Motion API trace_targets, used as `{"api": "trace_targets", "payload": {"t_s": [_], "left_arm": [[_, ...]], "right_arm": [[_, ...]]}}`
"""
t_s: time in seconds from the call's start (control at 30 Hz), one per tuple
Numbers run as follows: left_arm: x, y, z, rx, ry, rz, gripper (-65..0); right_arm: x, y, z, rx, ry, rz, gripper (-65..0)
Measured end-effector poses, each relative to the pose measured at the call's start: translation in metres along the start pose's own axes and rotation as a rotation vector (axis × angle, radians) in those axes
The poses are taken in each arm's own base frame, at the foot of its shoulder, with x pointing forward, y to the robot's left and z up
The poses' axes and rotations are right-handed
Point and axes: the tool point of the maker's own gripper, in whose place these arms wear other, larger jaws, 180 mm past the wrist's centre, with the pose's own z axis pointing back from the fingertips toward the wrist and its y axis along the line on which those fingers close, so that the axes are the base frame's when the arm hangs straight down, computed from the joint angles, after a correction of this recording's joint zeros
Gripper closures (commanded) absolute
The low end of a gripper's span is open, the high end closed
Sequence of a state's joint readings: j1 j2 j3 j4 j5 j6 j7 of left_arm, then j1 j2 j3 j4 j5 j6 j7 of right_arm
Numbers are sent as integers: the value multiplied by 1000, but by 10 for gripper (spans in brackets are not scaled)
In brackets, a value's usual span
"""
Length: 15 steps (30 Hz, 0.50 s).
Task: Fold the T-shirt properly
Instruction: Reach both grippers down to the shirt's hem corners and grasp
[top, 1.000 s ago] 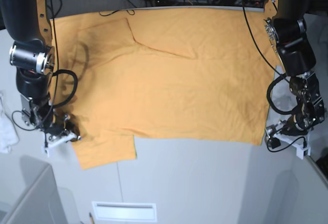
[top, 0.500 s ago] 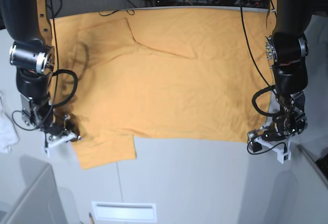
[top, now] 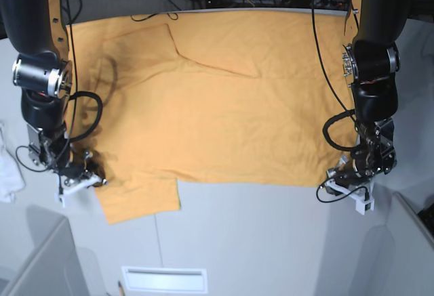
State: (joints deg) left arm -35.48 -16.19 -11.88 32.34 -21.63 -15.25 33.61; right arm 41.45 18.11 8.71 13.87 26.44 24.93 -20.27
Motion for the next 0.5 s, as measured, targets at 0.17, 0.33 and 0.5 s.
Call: {"api": "trace_targets", "payload": {"t_s": [0.17, 0.33, 0.5], "left_arm": [[-8, -1, 1, -10, -9, 3, 0], [-11, -4, 10, -6, -9, -61, 0], [-16, -6, 22, 4, 19, -116, 0]], "right_arm": [[-1, -1, 0, 0, -9, -3, 0], [5, 0, 3, -3, -19, 43, 0], [12, 1, 15, -3, -80, 129, 0]]}}
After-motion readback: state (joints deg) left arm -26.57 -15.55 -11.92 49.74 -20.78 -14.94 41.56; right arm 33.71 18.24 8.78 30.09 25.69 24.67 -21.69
